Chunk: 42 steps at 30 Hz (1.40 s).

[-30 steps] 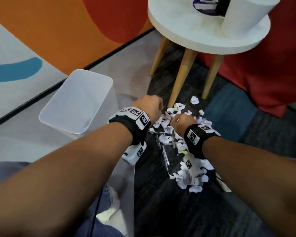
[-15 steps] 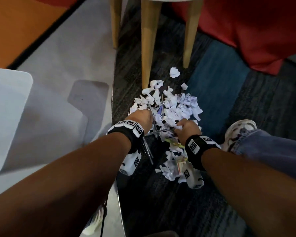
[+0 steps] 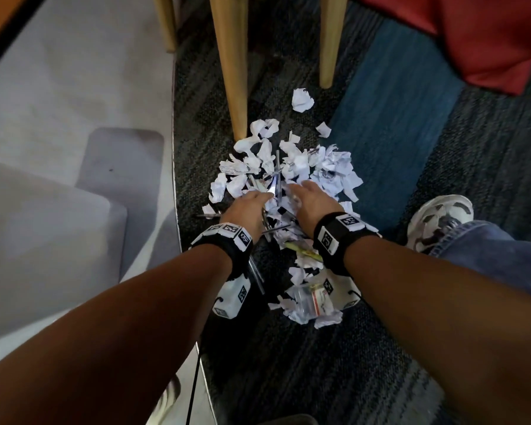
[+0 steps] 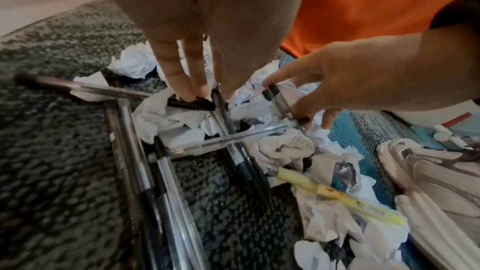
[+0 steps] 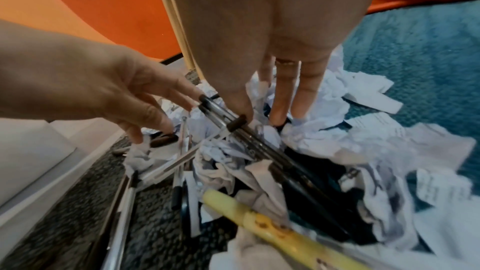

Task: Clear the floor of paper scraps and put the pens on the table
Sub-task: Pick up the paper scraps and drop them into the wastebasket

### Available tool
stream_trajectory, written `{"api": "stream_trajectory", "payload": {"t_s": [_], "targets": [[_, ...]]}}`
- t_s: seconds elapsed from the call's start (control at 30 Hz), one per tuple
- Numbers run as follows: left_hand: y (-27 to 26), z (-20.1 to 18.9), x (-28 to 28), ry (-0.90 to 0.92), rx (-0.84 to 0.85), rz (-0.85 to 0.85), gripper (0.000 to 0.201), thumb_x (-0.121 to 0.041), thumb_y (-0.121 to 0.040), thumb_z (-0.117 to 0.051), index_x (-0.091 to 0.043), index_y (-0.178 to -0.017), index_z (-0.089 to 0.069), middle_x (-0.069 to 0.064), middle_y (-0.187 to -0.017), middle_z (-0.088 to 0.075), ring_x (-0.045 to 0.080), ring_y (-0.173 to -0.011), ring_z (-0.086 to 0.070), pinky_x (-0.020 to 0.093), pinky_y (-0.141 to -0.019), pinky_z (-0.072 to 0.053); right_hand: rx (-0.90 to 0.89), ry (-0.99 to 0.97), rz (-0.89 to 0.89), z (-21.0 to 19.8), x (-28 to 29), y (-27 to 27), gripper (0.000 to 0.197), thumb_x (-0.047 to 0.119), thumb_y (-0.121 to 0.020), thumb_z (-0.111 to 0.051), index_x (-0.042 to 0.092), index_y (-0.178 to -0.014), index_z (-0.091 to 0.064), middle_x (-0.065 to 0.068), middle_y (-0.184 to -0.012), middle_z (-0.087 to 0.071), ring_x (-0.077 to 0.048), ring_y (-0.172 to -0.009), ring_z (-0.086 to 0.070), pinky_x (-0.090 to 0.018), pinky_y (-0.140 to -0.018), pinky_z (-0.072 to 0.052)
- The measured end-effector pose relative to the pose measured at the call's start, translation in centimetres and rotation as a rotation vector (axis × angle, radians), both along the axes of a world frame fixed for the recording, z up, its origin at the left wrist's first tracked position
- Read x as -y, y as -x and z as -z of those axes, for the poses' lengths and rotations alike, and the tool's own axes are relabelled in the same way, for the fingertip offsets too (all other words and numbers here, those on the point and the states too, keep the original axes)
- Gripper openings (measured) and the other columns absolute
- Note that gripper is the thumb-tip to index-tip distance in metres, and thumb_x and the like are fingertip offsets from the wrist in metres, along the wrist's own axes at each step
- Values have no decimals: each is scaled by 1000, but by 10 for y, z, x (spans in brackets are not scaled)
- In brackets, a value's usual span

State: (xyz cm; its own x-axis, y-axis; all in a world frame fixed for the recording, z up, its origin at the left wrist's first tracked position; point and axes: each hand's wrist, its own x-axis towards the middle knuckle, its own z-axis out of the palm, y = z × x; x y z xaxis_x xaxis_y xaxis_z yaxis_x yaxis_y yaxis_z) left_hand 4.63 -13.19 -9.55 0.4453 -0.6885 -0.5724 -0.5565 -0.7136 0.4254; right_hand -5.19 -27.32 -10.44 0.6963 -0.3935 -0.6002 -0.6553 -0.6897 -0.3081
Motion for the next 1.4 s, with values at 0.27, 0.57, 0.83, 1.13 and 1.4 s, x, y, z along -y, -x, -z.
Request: {"api": "stream_trajectory", "payload": {"t_s": [0.27, 0.57, 0.83, 1.13, 1.4], "targets": [[2, 7, 11, 59, 31, -9, 52, 0, -89, -56, -25, -134, -49, 6, -118, -50, 28, -110, -53, 36, -91, -45, 110, 43, 171, -6, -1, 22, 41, 31, -91, -56, 27, -131, -46, -7, -121, -54, -31, -104, -58, -38, -85, -50], [-13, -30, 19, -44, 81, -7, 27, -18, -95, -57, -10, -121, -56, 12, -122, -55, 29, -112, -55, 34, -89, -46, 233, 57, 269, -35, -6, 30, 40, 39, -95, -48, 24, -132, -45, -7, -125, -57, -28, -109, -57, -38, -89, -49], [-29, -120, -16, -16, 161, -71, 25, -18, -93, -57, -9, -115, -60, 12, -115, -61, 29, -100, -61, 34, -79, -50, 304, 38, 209, -106, -16, 18, 42, 11, -89, -57, 25, -128, -52, -7, -117, -60, -27, -107, -58, -28, -84, -44], [-46, -249, -99, 156, 389, -244, 26, -31, -92, -54, -19, -112, -65, 9, -110, -68, 30, -104, -62, 33, -82, -48, 556, 76, 17, -208, -89, -45, 40, 37, -95, -56, 16, -129, -54, -5, -120, -50, -27, -102, -56, -36, -91, -46], [-70, -328, -222, 264, 540, -597, 23, -33, -90, -55, -18, -104, -66, 6, -99, -70, 26, -97, -62, 28, -75, -43, 817, -82, -129, -279, -199, -114, 34, 28, -87, -64, 27, -118, -51, -6, -110, -67, -28, -99, -63, -37, -88, -51]]}}
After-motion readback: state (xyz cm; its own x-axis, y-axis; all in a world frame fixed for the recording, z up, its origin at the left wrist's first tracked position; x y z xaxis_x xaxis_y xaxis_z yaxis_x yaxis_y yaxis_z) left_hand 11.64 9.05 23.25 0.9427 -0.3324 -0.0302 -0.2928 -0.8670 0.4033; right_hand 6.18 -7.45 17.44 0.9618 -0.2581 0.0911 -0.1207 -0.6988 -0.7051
